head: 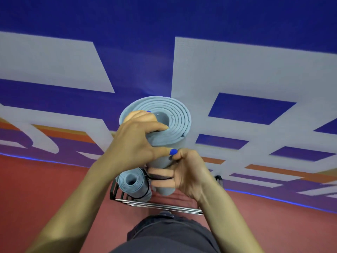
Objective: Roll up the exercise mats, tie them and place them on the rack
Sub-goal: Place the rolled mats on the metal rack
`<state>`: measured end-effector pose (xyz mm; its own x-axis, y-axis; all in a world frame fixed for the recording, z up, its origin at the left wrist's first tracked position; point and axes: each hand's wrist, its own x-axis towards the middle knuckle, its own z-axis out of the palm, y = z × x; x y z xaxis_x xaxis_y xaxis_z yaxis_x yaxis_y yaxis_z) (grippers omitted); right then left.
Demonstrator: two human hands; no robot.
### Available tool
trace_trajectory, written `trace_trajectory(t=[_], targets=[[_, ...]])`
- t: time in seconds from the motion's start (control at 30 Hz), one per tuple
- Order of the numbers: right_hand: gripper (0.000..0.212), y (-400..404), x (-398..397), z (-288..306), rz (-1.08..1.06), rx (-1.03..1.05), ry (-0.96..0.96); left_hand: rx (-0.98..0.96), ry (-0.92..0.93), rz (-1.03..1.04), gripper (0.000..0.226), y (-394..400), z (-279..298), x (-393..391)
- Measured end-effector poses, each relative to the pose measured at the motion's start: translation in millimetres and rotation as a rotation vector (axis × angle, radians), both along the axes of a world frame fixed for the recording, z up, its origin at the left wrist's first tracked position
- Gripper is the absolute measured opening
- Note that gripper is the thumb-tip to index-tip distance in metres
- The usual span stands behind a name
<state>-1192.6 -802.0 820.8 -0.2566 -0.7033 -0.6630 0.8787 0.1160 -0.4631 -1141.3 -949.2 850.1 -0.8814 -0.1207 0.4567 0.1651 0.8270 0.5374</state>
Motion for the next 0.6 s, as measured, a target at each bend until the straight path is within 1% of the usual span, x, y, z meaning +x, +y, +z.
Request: trace_trajectory(t=[0.1,0.17,0.2,0.27,0.33,0.4,0.43,0.47,0.53,0.6], targets=[[0.016,4.5,-7.7,1.8,0.119,0.049,0.115,0.025,-0.005,-0.011,0.053,-4.3,0.4,-6.1],[0.013,13.0,-16.8,-0.7,0.235,0.156,0.240,0.011,-0.010,-0.013,0.052,-3.4,-3.7,-6.1],[0.015,17.7,-22.4,-2.3,0.256,0.218,0.286,0.001,-0.016,-0.007,0.052,-1.8,-6.1,-5.7],[0.019,27.1,-33.5,-3.8,0.227,0.311,0.349,-0.010,-0.016,0.017,0.052,2.0,-10.8,-4.4],[0.025,36.5,-43.6,-2.6,0.134,0.365,0.428,-0.017,-0.001,0.022,0.051,7.0,-14.0,-1.5],[0.035,46.4,-52.1,-0.4,0.008,0.361,0.452,-0.040,0.001,-0.011,0.051,13.4,-15.5,3.0],[0.040,50.5,-54.0,1.7,-0.014,0.344,0.454,-0.057,-0.007,-0.035,0.051,17.9,-16.2,6.1],[0.045,53.8,-54.2,4.9,0.006,0.338,0.462,-0.075,-0.020,-0.061,0.051,22.2,-16.3,8.8],[0.055,57.2,-49.8,12.5,0.115,0.375,0.528,-0.093,-0.046,-0.102,0.051,28.5,-16.3,13.6],[0.057,55.0,-41.6,20.9,0.186,0.416,0.614,-0.082,-0.071,-0.117,0.053,28.3,-14.8,14.3]])
